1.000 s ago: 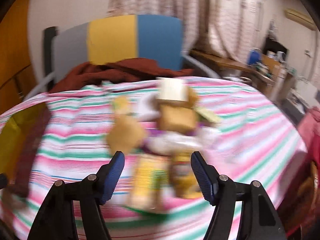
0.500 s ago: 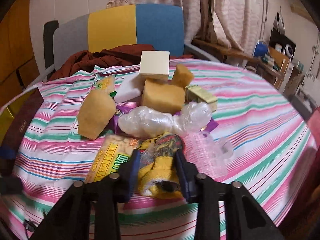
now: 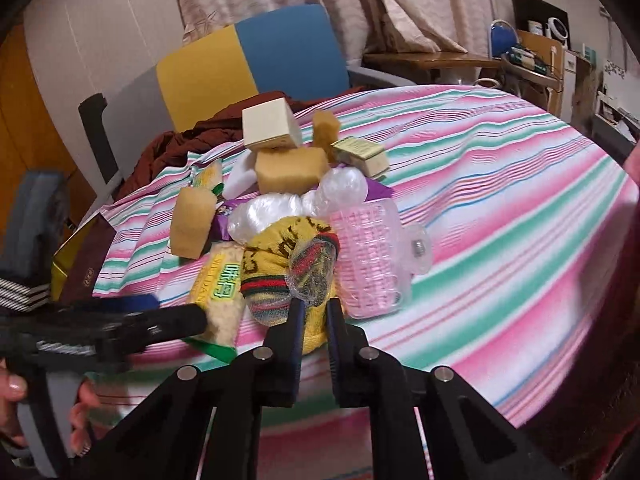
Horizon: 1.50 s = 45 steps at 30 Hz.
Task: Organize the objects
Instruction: 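Grasp the yellow knitted bundle with the left tool while the right tool grasps the pink hair roller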
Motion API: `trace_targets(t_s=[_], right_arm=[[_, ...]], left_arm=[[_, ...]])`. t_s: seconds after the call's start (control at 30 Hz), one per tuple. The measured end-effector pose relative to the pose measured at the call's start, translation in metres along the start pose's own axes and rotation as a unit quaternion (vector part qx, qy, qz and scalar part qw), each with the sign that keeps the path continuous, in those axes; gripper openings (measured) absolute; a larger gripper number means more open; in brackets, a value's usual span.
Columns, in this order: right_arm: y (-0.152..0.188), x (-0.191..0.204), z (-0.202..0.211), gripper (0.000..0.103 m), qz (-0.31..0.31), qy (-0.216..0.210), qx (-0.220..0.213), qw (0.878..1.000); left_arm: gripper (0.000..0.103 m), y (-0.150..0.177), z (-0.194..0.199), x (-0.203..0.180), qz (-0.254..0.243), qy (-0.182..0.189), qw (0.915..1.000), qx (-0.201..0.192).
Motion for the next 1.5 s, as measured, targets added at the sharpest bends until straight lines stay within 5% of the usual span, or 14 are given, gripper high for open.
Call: trace_targets(t_s=[0.13,0.27,0.33,0.5,0.67,0.8,0.87,1.07,1.5], right_arm=[[-0.003,0.000,0.002,0.008,-0.003,-0.033,-0.003,0.999],[-0.017,-0.019,0.012,0.033,-0.034,-0.019,-0.046,0.998],[-0.023,-0.034,0.010,0.033,-0.052,0.003,-0.056,0.997],[-0.031,-0.049,-0.013,0.034,-0.067,-0.019,-0.030,0.997],[-0.032,-0.045,-0.034,0.053,-0.061,-0.032,-0.010,0.998],[-0.025,-0.041,-0.050,0.054,-0.060,-0.047,0.016,0.997],[-0.026,-0.036,-0.047,0.044,-0.041,-0.049,-0.005,0.998],[-0.020,-0.047,-0.031,0.042,-0.082,-0.065,-0.014,0.994],[-0.002,-0.040,0.002,0.042,-0.141,-0.107,-0.016,0.984]], left_arm=[[0.103,-0.006,-0.010,-0.010,-0.038,-0.031,0.9987,-0.012],[0.103,-0.005,-0.004,-0.001,-0.017,-0.020,0.9993,-0.027],[0.103,-0.006,-0.001,0.006,0.007,-0.008,0.9996,-0.027],[0.103,-0.009,0.002,0.006,0.023,0.010,0.9992,-0.032],[0.103,-0.014,0.006,-0.010,0.006,0.025,0.9989,-0.038],[0.103,-0.021,0.002,-0.021,-0.006,0.027,0.9990,-0.034],[0.103,-0.023,-0.001,-0.022,-0.004,0.029,0.9991,-0.030],[0.103,-0.028,-0.003,-0.025,0.004,0.044,0.9987,-0.027],[0.103,-0.028,0.007,-0.044,0.030,0.118,0.9904,-0.065]])
Point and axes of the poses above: each gripper's, at about its wrist camera, not at the fingertips, and z roughly against the way its jaws point, x to its left, y to its underside, the point moved 6 cm from there along -z, roughly the way its jaws point, and after that the axes turned 8 degrees about -y, right-handed, at the moved point
